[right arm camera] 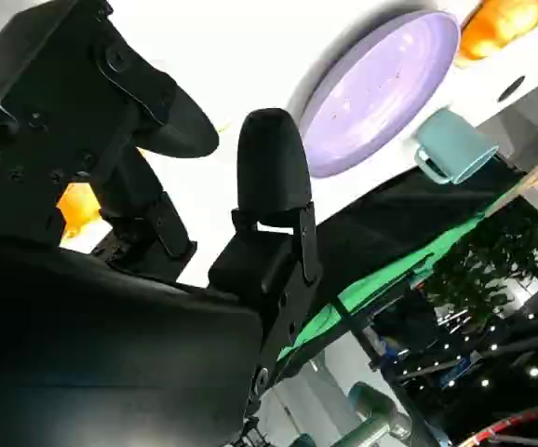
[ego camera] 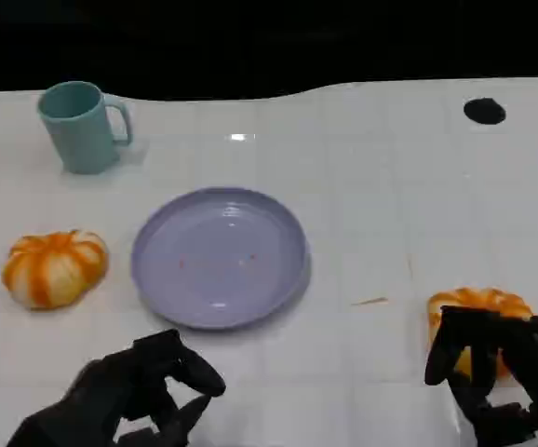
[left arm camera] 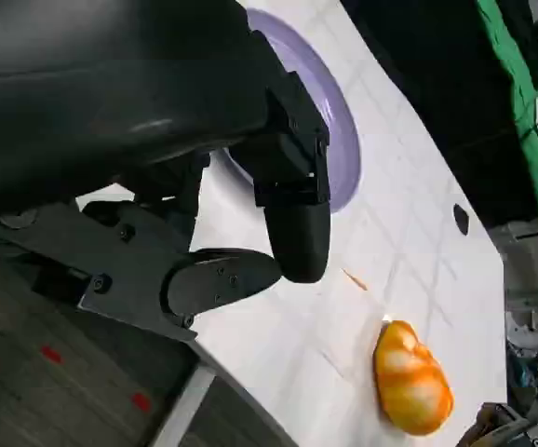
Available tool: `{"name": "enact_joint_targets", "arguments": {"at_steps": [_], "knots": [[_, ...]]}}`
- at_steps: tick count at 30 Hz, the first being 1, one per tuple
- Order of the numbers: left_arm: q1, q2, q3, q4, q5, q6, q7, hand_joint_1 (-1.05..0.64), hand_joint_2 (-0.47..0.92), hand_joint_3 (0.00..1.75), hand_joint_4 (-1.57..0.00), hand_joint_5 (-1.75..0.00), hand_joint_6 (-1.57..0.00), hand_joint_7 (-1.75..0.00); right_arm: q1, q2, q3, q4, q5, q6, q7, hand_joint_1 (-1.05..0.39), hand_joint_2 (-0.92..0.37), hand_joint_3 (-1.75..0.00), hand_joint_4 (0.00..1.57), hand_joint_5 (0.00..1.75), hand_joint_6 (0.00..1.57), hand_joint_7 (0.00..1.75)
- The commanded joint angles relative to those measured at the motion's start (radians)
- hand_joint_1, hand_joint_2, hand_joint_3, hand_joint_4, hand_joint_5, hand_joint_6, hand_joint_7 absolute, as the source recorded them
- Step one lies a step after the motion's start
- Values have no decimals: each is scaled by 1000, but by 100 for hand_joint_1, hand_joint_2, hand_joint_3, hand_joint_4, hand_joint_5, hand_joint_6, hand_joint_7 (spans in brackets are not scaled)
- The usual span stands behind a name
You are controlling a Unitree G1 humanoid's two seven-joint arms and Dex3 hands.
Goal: Grasp the bread from the table and place it into the plate.
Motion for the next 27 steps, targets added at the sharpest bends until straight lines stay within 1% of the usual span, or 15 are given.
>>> {"name": "enact_joint_targets", "arguments": {"at_steps": [1,12,20,27], "knots": [[7,8,7,-7,0,4,-3,-28,81,62,-63,-175,-65,-125,-9,-10,-7,3,5,-7,-5,-3,-15,-150,98,175,88,138],[6,13,7,-5,3,-2,-6,-28,81,62,-63,-175,-64,-126,-7,-3,-6,-4,2,4,-6,-1,-15,-150,97,175,88,138],[3,10,7,-7,5,11,-3,-29,81,62,-63,-175,-65,-126,-13,-9,-8,6,3,-7,-8,-1,-15,-150,98,175,89,137],[-1,12,5,0,9,4,-4,-28,81,62,-61,-175,-65,-126,-12,-3,-14,-3,4,7,-12,1,-16,-150,95,175,88,133]]}}
